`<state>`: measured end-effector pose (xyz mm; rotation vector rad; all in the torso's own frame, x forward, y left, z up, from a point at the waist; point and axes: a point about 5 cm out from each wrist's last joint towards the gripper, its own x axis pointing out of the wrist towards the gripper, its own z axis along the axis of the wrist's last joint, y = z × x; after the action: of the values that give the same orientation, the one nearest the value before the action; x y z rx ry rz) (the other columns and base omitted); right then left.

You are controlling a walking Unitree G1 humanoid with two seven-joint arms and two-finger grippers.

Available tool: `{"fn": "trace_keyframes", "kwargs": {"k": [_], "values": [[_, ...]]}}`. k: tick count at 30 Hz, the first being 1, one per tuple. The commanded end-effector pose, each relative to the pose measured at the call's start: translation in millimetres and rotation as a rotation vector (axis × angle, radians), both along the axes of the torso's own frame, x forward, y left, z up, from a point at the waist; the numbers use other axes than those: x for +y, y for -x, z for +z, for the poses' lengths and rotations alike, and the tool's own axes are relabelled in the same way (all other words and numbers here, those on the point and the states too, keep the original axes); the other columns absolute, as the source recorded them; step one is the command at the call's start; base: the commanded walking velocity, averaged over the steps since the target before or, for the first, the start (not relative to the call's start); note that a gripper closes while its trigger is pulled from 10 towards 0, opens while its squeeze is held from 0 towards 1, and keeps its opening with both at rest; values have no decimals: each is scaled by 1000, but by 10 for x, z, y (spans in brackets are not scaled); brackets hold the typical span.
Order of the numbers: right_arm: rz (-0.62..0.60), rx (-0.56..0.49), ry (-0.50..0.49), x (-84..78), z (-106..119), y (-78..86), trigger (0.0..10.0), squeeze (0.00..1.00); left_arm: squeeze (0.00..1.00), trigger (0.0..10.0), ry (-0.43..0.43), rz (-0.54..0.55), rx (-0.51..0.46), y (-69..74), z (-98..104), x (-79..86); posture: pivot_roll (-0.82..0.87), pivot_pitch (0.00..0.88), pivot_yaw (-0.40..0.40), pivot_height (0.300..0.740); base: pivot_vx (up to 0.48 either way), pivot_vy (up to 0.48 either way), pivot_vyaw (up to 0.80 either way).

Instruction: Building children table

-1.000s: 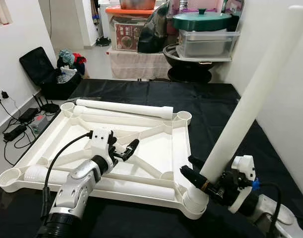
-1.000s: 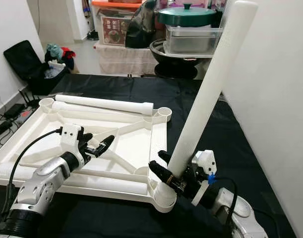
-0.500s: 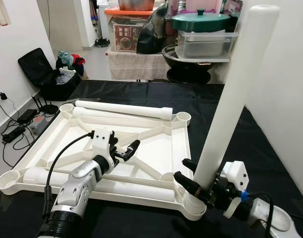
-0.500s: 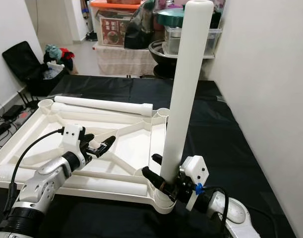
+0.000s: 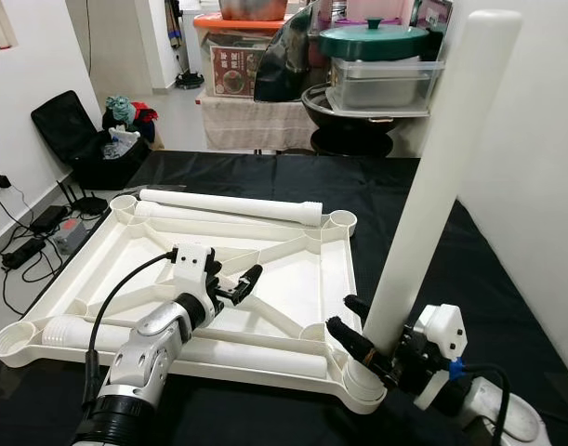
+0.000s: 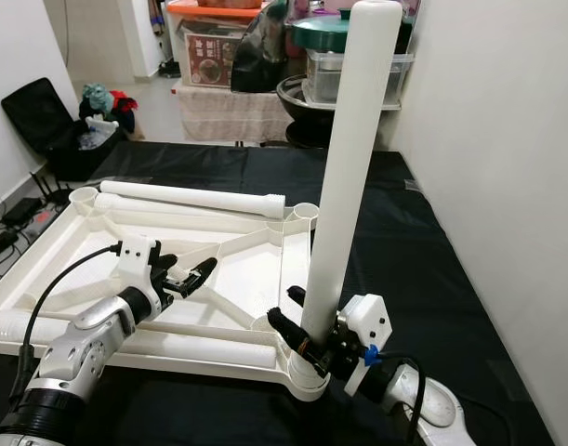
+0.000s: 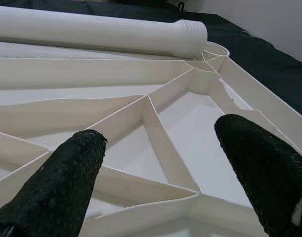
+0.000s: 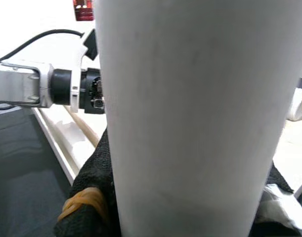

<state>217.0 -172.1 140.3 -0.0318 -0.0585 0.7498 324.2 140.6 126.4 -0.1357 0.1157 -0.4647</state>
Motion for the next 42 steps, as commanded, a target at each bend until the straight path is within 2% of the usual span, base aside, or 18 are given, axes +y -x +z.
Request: {"fn": "trace_keyframes", "kwargs": {"k": [1, 5, 6, 11, 13, 14, 15, 19, 21, 22, 24, 27, 29, 33, 38, 42], "values": [[-117, 103, 55, -144, -218, 10, 0, 0, 0, 10000, -3, 16, -8, -26, 21, 15, -29, 0, -7, 740, 0, 0, 0], [-203, 90, 73, -192, -222, -19, 0, 0, 0, 10000, -4, 28, -8, -30, 22, 38, -29, 0, -14, 740, 0, 0, 0], [-350, 87, 117, -295, -269, -74, 0, 0, 0, 10000, -10, 42, -11, -39, 26, 75, -28, 0, -17, 740, 0, 0, 0], [-488, 83, 187, -399, -313, -127, 0, 0, 0, 10000, -14, 59, -18, -53, 41, 111, -24, 0, -20, 740, 0, 0, 0], [-648, 107, 218, -520, -353, -174, 0, 0, 0, 10000, -16, 67, -19, -55, 40, 127, -23, 0, -21, 740, 0, 0, 0], [-648, 107, 218, -520, -353, -174, 0, 0, 0, 10000, -16, 67, -19, -55, 40, 127, -23, 0, -21, 740, 0, 0, 0], [-774, 137, 224, -644, -414, -187, 0, 0, 0, 10000, -18, 80, -16, -55, 28, 142, -16, 0, -25, 740, 0, 0, 0], [-858, 173, 246, -745, -486, -183, 0, 0, 0, 10000, -20, 88, -13, -53, 17, 154, -12, 0, -26, 740, 0, 0, 0], [-858, 173, 246, -745, -486, -183, 0, 0, 0, 10000, -20, 88, -13, -53, 17, 154, -12, 0, -26, 740, 0, 0, 0], [-874, 230, 246, -749, -566, -197, 0, 0, 0, 10000, -21, 92, -10, -49, 7, 170, -8, 0, -28, 740, 0, 0, 0], [-878, 248, 242, -738, -591, -205, 0, 0, 0, 10000, -21, 93, -9, -49, 4, 175, -8, 0, -28, 740, 0, 0, 0], [-872, 294, 203, -687, -648, -241, 0, 0, 0, 10000, -20, 94, -9, -61, 6, 182, -2, 0, -36, 740, 0, 0, 0], [-852, 332, 136, -636, -673, -294, 0, 0, 0, 10000, -19, 96, -6, -68, 3, 187, 2, 0, -37, 740, 0, 0, 0], [-803, 326, 67, -557, -650, -356, 0, 0, 0, 10000, -18, 97, 0, -63, -17, 194, 3, 0, -38, 740, 0, 0, 0], [-719, 316, 43, -442, -644, -333, 0, 0, 0, 10000, -19, 96, 8, -55, -36, 186, 2, 0, -37, 740, 0, 0, 0], [-715, 303, 29, -455, -636, -298, 0, 0, 0, 10000, -19, 97, 9, -64, -36, 182, -4, 0, -29, 740, 0, 0, 0]]}}
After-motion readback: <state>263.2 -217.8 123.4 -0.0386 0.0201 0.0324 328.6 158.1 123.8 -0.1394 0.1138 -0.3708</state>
